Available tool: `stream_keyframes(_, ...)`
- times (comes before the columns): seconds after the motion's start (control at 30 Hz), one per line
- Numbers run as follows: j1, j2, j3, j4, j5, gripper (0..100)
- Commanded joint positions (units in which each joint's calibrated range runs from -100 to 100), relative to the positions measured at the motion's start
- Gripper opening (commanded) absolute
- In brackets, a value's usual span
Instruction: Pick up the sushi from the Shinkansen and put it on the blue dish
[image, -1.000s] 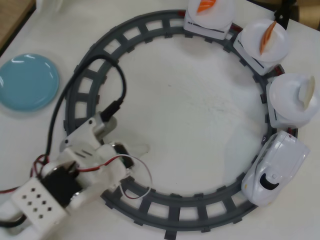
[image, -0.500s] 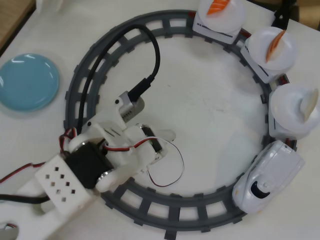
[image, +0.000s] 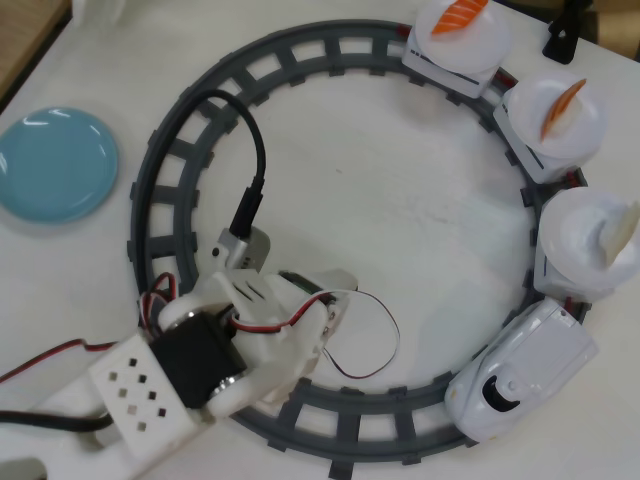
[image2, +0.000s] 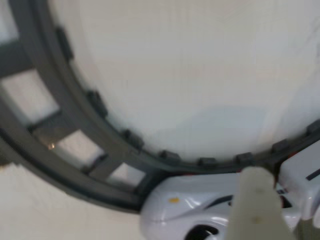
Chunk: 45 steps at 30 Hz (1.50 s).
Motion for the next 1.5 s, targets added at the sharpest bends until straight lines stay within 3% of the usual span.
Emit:
stream_keyframes(0.0, 0.48, -0.43, -4.12, -0.41, 5.03, 20)
stream_keyframes(0.1, 0.66, -0.02, -6.38, -0.41, 7.59, 20)
stream_keyframes(0.2, 1.89, 0.56, -9.62, -0.32, 6.23, 20)
stream_keyframes(0.53, 3.30, 0.64, -16.30, -0.41, -9.83, 20)
stream_keyframes(0.93, 5.94, 2.22, -18.55, -4.82, -23.06, 20)
stream_keyframes(1.27, 10.78, 21.55, -35.32, -0.92, -25.57, 20)
stream_keyframes(1.47, 9.90, 28.52, -49.21, 6.81, -20.23, 20)
